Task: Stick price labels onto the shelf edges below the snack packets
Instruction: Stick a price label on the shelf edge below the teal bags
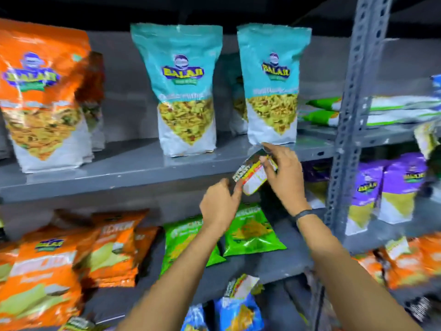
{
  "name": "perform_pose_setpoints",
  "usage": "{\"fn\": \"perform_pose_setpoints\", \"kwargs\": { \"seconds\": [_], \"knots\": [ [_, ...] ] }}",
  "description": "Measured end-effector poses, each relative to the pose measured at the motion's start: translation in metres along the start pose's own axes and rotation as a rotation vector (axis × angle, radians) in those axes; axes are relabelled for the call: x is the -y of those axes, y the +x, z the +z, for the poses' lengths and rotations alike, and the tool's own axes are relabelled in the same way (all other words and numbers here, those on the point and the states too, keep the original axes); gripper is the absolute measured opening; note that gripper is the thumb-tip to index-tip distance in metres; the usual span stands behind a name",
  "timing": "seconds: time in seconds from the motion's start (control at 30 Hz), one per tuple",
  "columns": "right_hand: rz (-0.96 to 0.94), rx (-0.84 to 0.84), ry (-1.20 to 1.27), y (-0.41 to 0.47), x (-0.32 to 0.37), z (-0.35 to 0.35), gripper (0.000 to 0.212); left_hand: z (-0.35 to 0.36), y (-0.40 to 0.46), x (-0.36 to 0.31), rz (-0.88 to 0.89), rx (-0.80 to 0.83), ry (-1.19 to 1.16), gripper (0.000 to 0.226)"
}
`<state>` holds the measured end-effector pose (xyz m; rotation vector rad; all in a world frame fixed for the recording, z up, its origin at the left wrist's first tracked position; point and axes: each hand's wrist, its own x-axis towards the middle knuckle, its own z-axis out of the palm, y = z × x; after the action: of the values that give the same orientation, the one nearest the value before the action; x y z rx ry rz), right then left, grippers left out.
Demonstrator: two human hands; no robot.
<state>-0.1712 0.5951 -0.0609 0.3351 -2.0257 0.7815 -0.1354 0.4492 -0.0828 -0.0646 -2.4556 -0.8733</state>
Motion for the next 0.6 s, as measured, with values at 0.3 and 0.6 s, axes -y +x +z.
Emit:
{"fn": "perform_pose_setpoints", "kwargs": {
  "seconds": [0.3,0.6],
  "knots": [
    [0.000,0.155,0.144,0.037,-0.010,-0.006,0.018,0.005,0.004,-0.031,0.000,-0.115,0.066,0.040],
    [0.048,0.219,0.303,0.044,-0.023,-0.006,0.005,-0.007,0.008,-0.036,0.026,-0.182,0.167,0.038]
  ]
}}
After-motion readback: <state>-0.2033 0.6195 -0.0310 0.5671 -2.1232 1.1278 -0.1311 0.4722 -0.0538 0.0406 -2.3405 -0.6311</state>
